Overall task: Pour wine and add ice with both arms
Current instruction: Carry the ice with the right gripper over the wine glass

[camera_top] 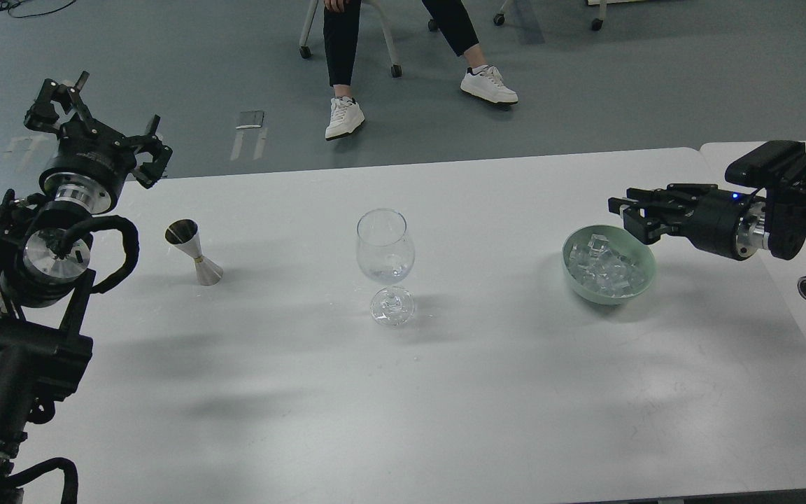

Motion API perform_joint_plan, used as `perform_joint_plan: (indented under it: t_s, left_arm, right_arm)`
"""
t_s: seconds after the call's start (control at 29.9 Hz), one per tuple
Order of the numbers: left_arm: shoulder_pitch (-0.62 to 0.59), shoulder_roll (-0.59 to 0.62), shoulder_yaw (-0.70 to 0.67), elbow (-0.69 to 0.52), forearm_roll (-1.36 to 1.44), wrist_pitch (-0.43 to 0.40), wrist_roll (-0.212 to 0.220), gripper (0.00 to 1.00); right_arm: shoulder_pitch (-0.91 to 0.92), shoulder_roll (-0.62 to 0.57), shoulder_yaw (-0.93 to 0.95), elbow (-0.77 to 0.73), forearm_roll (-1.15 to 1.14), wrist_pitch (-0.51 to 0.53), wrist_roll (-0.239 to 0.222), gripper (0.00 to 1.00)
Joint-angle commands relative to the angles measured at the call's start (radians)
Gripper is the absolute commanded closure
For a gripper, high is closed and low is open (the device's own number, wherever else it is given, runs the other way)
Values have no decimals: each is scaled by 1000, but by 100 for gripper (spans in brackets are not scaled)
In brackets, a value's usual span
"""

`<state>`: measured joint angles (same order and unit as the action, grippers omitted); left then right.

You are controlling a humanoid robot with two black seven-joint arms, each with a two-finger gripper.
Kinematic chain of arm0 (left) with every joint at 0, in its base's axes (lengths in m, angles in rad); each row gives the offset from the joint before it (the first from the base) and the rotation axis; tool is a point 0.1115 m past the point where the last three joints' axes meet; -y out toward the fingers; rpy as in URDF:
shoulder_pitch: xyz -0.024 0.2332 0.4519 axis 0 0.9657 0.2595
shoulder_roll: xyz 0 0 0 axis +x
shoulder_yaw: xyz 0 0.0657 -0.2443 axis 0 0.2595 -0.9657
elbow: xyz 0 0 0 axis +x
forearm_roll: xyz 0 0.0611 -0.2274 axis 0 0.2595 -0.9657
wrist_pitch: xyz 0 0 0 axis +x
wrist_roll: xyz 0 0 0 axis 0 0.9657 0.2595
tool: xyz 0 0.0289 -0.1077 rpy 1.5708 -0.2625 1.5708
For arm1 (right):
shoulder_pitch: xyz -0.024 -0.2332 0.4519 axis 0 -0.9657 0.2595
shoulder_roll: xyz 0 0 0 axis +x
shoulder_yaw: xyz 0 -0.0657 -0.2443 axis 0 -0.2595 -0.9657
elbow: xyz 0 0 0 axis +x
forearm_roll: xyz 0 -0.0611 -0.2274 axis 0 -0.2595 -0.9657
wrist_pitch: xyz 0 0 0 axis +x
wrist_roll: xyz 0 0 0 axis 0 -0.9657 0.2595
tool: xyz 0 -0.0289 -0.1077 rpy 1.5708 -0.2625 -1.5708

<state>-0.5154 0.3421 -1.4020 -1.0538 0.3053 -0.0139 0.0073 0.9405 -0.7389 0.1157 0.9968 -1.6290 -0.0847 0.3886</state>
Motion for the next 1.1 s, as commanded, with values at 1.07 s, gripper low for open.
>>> perform_joint_plan:
  t_s: [1.07]
  left_arm:
    - [-2, 9, 0, -15, 2, 0, 5, 4]
  right_arm:
    - [185, 470, 55, 143, -19, 14, -86, 79]
